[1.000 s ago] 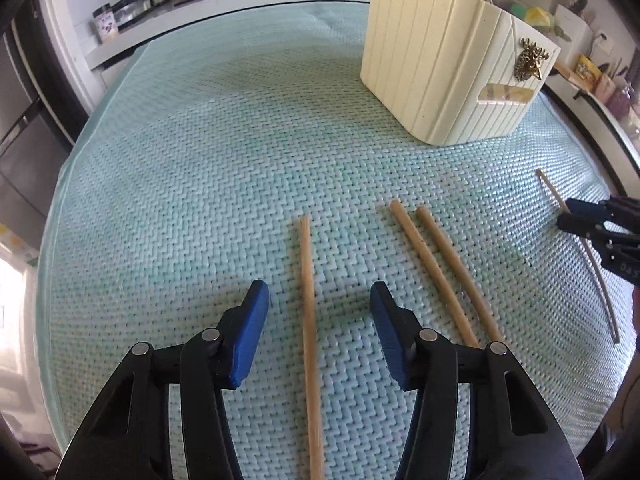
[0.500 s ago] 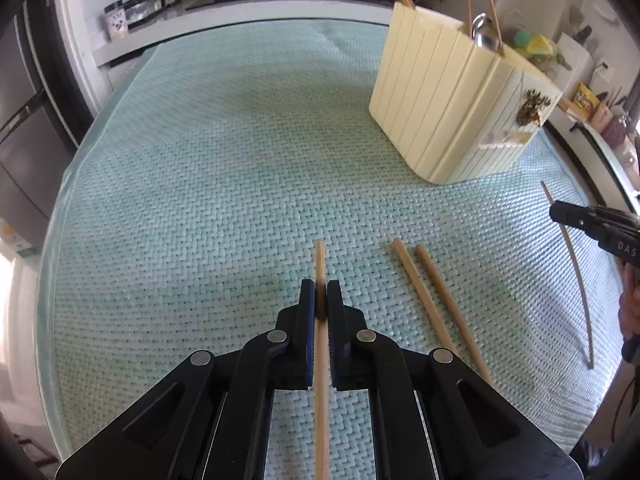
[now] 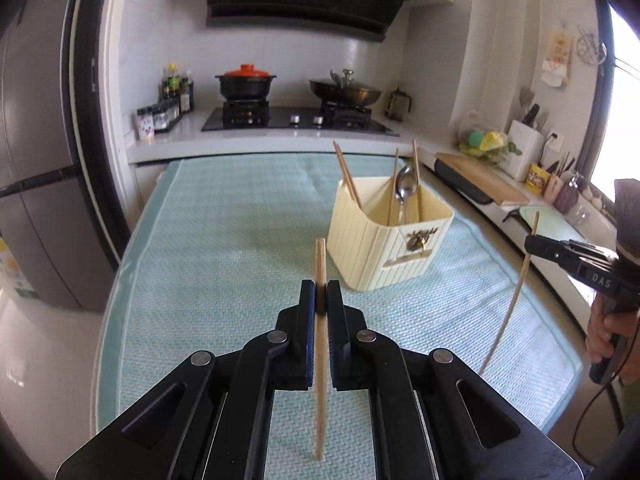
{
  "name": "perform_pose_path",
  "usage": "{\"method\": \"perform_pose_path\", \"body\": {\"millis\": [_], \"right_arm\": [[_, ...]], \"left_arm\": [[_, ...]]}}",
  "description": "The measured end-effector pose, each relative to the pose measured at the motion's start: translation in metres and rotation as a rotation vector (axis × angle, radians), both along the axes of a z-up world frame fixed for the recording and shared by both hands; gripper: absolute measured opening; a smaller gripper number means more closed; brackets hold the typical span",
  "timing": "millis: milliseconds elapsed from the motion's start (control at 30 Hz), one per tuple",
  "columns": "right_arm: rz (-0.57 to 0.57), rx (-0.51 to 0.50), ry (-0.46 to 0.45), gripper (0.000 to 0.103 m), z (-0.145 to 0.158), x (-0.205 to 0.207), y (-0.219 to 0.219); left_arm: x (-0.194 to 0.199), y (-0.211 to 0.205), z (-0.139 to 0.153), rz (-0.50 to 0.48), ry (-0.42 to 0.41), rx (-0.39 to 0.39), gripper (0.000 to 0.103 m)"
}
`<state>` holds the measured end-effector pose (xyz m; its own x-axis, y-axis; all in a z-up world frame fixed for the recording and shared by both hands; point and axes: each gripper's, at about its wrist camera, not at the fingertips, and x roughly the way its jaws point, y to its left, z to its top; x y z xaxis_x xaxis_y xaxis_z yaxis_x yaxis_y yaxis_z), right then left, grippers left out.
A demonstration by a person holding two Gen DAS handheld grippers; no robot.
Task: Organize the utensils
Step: 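Carry both chopsticks to the cream holder and lower them in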
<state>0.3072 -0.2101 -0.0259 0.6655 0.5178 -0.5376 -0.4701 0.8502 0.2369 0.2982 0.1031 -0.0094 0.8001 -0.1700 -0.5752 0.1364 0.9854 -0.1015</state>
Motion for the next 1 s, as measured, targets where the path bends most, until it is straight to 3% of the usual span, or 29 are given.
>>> {"method": "perform_pose_path", "body": {"millis": [233, 467, 767, 1000], "right_arm": [[-0.006, -0.014, -0.140, 0.006, 0.035, -0.031, 0.003], [-0.010, -0.012, -0.203, 0.006, 0.061, -0.039, 0.002], [-0.024, -0.014, -0.248, 0.006, 0.091, -0.026, -0.004], [-0.068, 0.000, -0.314, 0.006, 0.127, 0.004, -0.008]], "left_arm": [[-0.017, -0.005, 0.032, 0.014, -0.103, -0.020, 0.004], [-0.016, -0.016, 0.049, -0.014, -0.136, -0.034, 0.004], [0.000, -0.031, 0.090, -0.045, -0.207, -0.051, 0.004], [0.036, -0.048, 0.130, -0.063, -0.278, -0.078, 0.004]]}}
